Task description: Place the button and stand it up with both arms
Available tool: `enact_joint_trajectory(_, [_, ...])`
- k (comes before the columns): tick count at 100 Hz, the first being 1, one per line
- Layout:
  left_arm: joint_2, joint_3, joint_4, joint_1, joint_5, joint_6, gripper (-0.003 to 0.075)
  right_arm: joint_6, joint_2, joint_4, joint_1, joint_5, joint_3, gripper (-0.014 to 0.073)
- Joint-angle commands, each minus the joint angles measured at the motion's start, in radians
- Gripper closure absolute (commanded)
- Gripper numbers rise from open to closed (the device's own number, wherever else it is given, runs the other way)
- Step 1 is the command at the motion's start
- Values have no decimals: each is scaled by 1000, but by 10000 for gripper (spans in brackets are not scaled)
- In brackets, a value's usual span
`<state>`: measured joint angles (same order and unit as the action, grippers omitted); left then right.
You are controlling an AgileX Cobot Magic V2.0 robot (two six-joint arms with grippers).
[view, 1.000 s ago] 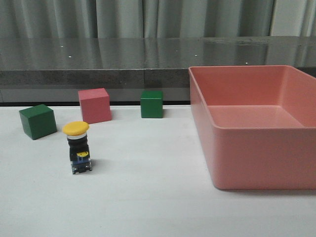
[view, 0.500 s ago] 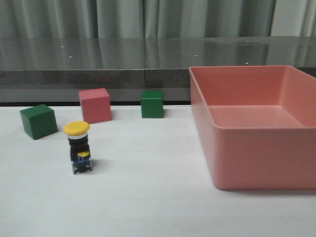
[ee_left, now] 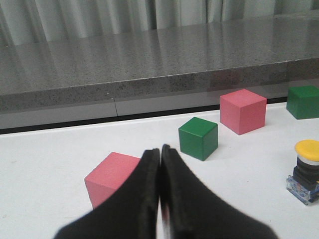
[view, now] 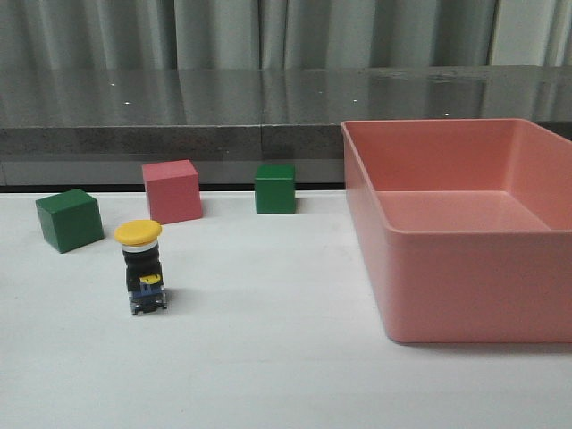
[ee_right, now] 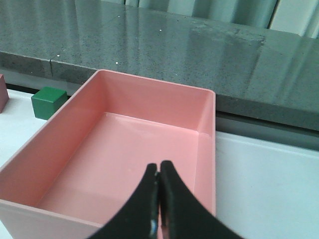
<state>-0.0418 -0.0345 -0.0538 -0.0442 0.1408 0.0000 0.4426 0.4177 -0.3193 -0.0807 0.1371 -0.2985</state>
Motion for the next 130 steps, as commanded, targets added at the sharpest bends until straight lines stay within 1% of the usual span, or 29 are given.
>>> enact_joint_trajectory(1, [63, -7, -8, 3, -45, -28, 739, -1, 0, -8, 6, -81, -25, 703])
enact_joint_trajectory(7, [79, 14, -16, 3, -60, -51, 739, -1, 1, -8, 6, -81, -25, 703])
enact_joint_trajectory(15, [79, 31, -61, 3, -50, -129, 739, -1, 1, -8, 6, -79, -25, 703])
enact_joint_trajectory(31, [80, 64, -61, 3, -58, -148, 739, -1, 4, -8, 6, -79, -25, 703])
enact_joint_trajectory(130, [80, 64, -63, 4, -68, -148, 739, -1, 3, -8, 6, -80, -14, 703])
